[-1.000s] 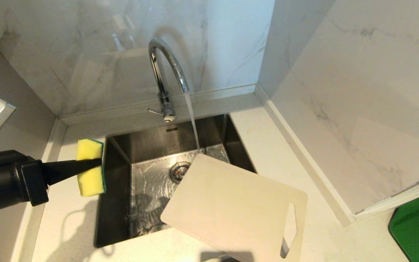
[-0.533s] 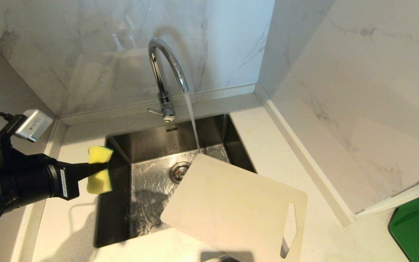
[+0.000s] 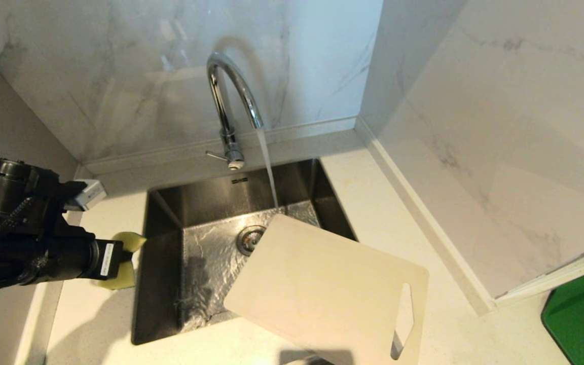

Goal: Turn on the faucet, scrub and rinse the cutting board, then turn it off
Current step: Put down the cleaning cloth

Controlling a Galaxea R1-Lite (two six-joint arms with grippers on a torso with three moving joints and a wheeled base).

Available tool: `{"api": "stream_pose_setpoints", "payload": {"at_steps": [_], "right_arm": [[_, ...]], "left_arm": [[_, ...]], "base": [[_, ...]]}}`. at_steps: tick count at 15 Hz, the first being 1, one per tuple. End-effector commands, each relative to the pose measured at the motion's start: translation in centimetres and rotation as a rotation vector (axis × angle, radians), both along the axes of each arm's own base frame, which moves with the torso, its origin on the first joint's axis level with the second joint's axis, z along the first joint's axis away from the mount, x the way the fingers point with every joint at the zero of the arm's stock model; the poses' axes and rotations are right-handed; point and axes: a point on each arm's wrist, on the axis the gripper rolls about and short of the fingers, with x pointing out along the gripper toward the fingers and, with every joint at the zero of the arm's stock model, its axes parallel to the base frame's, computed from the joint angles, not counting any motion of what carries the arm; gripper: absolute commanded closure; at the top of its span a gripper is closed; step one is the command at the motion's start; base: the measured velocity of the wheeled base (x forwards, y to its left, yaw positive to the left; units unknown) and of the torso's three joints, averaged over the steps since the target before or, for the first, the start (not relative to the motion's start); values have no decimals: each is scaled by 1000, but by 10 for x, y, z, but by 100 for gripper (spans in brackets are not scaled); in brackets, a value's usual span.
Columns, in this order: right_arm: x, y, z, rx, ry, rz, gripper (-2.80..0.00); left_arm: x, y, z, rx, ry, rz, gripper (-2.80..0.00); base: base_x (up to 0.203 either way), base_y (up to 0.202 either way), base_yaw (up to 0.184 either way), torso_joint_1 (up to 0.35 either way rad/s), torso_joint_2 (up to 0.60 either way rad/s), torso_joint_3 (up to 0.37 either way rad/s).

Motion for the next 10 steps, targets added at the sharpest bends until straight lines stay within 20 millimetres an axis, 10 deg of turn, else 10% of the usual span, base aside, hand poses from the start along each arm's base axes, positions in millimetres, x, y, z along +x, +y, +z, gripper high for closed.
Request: {"api": "stream_pose_setpoints", "payload": {"at_steps": [1,10], "right_arm": [[0,0,0,0,2,0,0],[0,0,0,0,1,0,0]], "left_arm": [[24,14,-14,-3,92,97,0],[84,83,-57,-36,256,394,0]], "base": [[0,0,0,0,0,0],[0,0,0,0,0,0]]}}
